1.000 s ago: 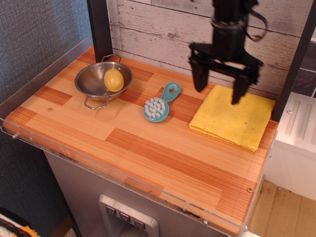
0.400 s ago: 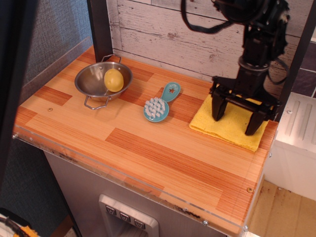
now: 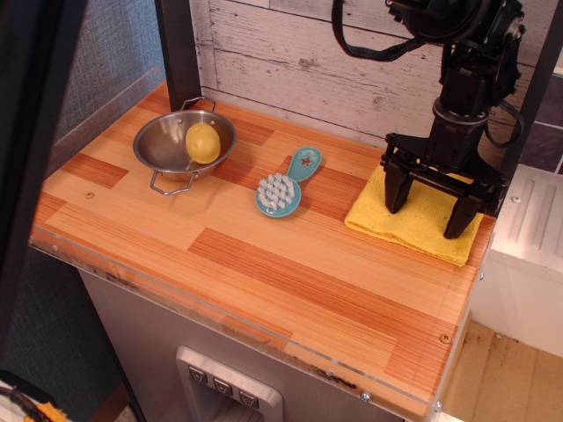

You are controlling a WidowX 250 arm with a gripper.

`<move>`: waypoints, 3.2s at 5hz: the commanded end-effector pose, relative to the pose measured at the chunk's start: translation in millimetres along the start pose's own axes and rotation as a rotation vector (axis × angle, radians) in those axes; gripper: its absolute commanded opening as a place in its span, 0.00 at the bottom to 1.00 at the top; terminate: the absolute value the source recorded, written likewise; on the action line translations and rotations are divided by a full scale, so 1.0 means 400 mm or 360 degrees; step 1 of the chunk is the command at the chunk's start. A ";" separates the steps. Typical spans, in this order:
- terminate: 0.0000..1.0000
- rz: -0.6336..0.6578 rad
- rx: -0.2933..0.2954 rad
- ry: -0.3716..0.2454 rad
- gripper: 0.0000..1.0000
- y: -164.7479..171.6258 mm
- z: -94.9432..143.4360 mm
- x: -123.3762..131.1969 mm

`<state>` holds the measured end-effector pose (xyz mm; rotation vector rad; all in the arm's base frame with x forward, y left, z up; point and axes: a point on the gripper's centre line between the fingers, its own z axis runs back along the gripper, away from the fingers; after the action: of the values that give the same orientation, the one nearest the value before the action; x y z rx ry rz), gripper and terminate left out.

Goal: Bring the yellow cloth on the front edge

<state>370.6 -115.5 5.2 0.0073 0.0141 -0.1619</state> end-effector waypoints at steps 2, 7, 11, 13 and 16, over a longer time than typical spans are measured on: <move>0.00 -0.0070 -0.0160 -0.0032 1.00 -0.072 0.067 -0.199; 0.00 -0.0305 -0.0113 -0.0158 1.00 -0.097 0.241 -0.253; 0.00 -0.0236 -0.0099 -0.0147 1.00 -0.049 0.302 -0.288; 0.00 -0.0086 0.0062 -0.0256 1.00 -0.003 0.307 -0.285; 0.00 -0.0047 -0.0059 -0.0209 1.00 0.062 0.294 -0.256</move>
<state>272.8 -75.1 112.8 -0.0316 -0.0727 -0.1876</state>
